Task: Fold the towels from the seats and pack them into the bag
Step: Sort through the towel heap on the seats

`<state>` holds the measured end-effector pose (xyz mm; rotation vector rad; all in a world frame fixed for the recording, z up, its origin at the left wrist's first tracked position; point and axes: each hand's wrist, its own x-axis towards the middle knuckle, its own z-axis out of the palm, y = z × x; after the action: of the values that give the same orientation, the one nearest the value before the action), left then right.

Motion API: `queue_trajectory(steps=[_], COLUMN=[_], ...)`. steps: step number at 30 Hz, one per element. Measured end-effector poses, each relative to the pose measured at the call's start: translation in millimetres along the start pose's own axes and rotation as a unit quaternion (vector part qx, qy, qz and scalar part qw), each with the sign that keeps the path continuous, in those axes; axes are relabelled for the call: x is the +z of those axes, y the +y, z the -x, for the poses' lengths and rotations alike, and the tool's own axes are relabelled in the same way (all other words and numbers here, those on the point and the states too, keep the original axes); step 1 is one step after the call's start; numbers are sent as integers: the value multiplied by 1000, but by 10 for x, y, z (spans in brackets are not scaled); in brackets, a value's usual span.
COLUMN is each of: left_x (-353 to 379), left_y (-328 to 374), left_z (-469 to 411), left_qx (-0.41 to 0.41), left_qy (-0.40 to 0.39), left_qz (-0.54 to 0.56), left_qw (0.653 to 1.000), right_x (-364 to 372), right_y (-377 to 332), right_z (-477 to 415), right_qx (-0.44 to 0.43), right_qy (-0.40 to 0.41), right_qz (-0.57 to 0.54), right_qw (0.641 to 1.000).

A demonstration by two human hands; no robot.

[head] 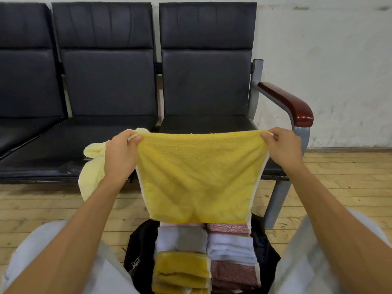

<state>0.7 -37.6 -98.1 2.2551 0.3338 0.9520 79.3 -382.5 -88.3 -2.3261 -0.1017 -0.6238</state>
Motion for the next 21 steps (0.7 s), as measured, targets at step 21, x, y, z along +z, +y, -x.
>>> queue_trajectory(steps=[21], left_x=[407], left_y=[-169], left_z=[-112], left_qx=[-168], left_qy=[-109], left_qz=[245], left_qw=[948], right_x=[476], right_y=[290], right_z=[-152], right_qx=[61], right_qy=[39], right_qz=[-137], right_qw=[988])
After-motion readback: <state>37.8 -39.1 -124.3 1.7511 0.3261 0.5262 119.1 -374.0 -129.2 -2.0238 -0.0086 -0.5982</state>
